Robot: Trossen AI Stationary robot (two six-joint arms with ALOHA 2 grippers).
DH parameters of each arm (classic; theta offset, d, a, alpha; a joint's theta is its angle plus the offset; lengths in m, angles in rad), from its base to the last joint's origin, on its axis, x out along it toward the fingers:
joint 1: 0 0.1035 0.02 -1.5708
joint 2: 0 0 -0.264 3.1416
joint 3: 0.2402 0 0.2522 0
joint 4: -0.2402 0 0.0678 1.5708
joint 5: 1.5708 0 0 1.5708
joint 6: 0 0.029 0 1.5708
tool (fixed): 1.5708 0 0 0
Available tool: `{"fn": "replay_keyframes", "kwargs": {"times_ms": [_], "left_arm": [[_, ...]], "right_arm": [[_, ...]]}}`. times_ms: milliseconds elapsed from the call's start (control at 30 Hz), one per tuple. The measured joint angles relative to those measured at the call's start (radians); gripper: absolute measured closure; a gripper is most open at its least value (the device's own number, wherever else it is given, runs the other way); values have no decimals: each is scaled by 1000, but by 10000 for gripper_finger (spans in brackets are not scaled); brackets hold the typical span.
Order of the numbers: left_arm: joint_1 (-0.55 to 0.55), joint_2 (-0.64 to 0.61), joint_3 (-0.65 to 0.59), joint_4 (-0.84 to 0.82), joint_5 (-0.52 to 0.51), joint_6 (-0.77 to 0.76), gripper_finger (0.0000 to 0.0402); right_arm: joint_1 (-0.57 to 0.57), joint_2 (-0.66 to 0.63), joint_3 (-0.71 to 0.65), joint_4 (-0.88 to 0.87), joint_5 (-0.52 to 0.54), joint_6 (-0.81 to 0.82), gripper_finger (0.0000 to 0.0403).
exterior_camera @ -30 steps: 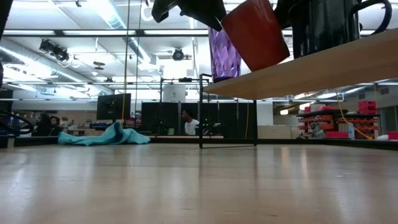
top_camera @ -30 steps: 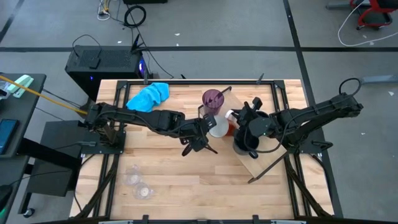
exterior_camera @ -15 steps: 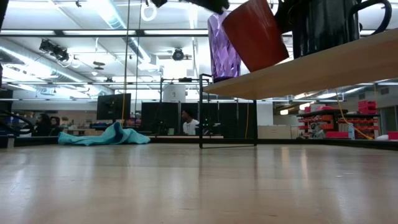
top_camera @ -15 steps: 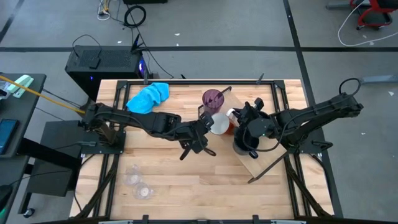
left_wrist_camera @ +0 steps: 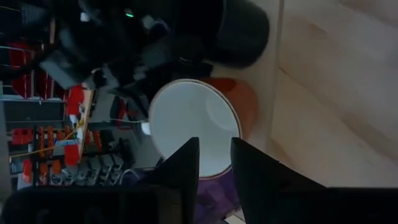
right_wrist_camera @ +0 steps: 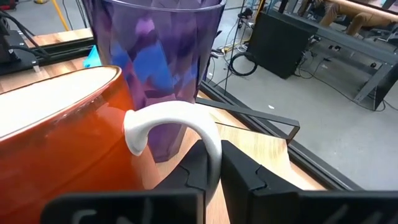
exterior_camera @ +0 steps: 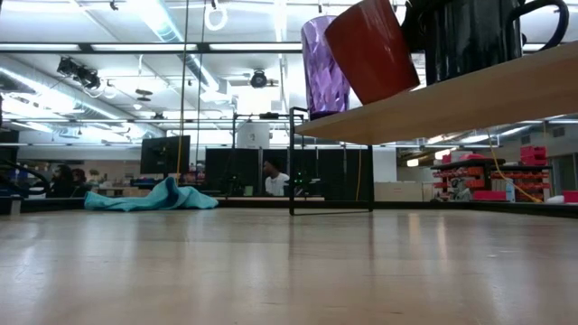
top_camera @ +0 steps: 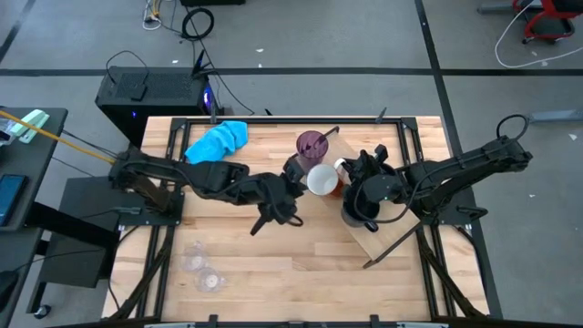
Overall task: Stack small to large cups/mugs on shelf
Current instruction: Put the orange mug on the shelf
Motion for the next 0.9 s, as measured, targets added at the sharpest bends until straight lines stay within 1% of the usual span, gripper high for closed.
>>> {"fn": "replay_keyframes", "kwargs": {"times_ms": [133, 333, 467, 533, 600, 667, 733, 833, 900], "left_arm": [[0, -26, 0, -12, 13, -52, 301], [0, -20, 1, -83, 108, -175, 301], [10, -2, 0, -117, 190, -282, 302], [11, 4, -1, -131, 209, -331, 305], [10, 10, -24, -89, 210, -358, 311], [9, 14, -76, -75, 207, -373, 319], [8, 16, -145, 18, 193, -380, 328], [8, 16, -247, 150, 128, -381, 339], [9, 16, -301, 241, 103, -376, 344]], "right_arm": [[0, -1, 0, -1, -1, 15, 367], [0, -1, 4, -8, -2, 27, 366], [0, -1, 8, -12, -4, 26, 363], [0, -2, 8, -19, -3, 29, 361], [-4, -2, 10, -30, -3, 44, 360], [-7, -3, 10, -33, -3, 49, 360], [-7, -3, 10, -35, -3, 55, 360], [-7, -3, 10, -44, -3, 73, 359], [-7, -4, 10, -44, -6, 75, 356]]}}
